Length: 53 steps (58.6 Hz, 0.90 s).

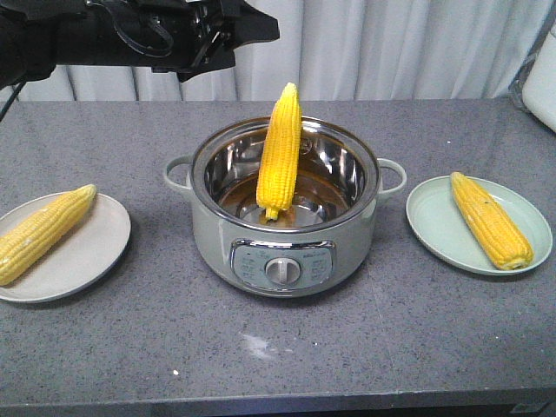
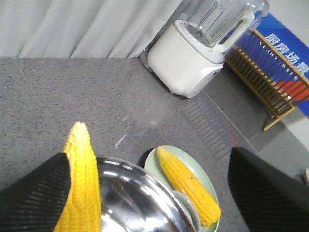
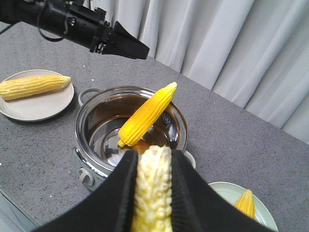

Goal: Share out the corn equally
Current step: 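Reach the left gripper to the last corn cob and close on it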

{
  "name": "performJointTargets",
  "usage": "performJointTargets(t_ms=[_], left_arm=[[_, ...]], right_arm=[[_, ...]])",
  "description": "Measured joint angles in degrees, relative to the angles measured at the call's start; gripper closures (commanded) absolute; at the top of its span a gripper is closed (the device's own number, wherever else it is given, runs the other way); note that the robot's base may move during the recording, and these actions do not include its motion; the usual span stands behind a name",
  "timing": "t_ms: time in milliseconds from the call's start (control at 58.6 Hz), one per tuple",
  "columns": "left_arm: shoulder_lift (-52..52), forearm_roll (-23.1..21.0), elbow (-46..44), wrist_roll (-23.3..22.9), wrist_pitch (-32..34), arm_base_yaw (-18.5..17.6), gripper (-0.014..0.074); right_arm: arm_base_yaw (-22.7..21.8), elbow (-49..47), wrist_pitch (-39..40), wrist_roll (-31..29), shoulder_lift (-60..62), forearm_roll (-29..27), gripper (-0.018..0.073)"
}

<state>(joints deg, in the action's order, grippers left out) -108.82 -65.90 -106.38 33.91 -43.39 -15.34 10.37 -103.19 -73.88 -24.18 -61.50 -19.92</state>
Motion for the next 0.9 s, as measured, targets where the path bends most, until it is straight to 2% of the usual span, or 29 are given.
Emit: performJointTargets(t_ms=[153, 341, 443, 614, 904], left_arm=[[-6.66, -1.34, -12.23, -1.97, -0.49, 0.0, -0.0095], [-16.18, 6.07, -27.33, -9.28, -2.88, 0.0, -0.0083], [-21.47, 8.07, -32.25, -11.36, -5.16, 0.0, -0.0077], [-27.19, 8.68, -34.4, -11.87, -7.43, 0.0, -0.0062], [-29.29, 9.49, -34.58, -11.87, -7.25, -1.02, -0.0042]], right_arm=[[0.0, 0.0, 0.0, 0.0, 0.0, 0.0, 0.0565], [0.0, 0.0, 0.0, 0.0, 0.0, 0.0, 0.0565], [0.0, 0.0, 0.0, 0.0, 0.0, 0.0, 0.0565], [0.0, 0.0, 0.0, 0.0, 0.0, 0.0, 0.0565], [0.0, 0.0, 0.0, 0.0, 0.0, -0.06, 0.0565]])
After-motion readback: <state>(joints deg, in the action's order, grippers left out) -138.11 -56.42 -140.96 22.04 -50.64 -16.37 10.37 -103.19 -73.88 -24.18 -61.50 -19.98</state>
